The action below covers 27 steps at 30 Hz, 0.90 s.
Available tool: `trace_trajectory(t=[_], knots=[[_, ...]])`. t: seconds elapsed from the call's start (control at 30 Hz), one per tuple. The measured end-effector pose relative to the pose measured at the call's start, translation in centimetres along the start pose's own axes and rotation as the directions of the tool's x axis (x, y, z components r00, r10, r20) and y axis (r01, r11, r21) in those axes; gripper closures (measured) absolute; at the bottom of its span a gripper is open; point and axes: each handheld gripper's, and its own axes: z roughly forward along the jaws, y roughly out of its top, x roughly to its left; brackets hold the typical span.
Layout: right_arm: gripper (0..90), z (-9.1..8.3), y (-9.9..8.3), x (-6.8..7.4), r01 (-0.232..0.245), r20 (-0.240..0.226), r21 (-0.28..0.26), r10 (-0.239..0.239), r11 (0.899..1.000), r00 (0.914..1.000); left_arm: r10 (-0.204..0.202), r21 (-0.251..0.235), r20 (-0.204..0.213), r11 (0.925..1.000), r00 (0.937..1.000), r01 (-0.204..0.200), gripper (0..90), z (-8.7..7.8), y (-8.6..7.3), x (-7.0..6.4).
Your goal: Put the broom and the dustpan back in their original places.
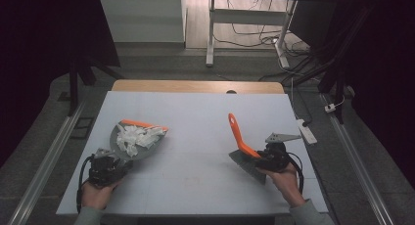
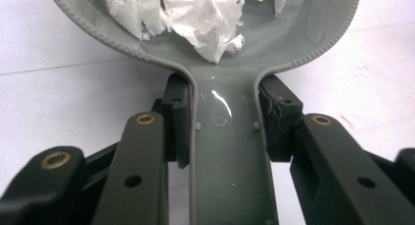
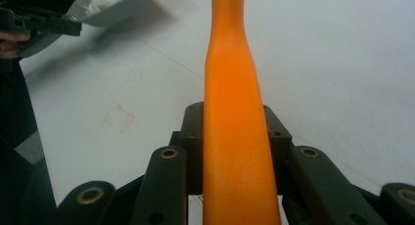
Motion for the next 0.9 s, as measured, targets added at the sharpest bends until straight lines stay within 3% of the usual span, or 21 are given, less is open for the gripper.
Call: trace_trajectory(t=[0.23,0.53,0.63,0.9], knots=[[70.6,0.2,-0.4,-0.7,-0.034,0.005,0.058,0.033,0.998,0.9994,-0.028,0.023,-0.025,0.9993,0.9993,0.029,61.6,1.6,0.3,0.4],[70.5,1.3,-0.9,-1.9,-0.085,0.032,0.141,0.081,0.986,0.9962,-0.051,0.044,-0.022,0.9976,0.9984,0.052,61.5,2.7,0.6,0.5],[70.5,1.3,-1.0,-2.6,-0.105,0.044,0.144,0.100,0.984,0.9940,-0.065,0.053,-0.018,0.9964,0.9977,0.066,61.4,2.9,0.5,0.4],[68.7,1.4,-0.9,-3.6,-0.082,0.064,0.158,0.072,0.984,0.9953,-0.066,0.060,0.000,0.9961,0.9979,0.065,58.8,2.9,0.5,0.5]])
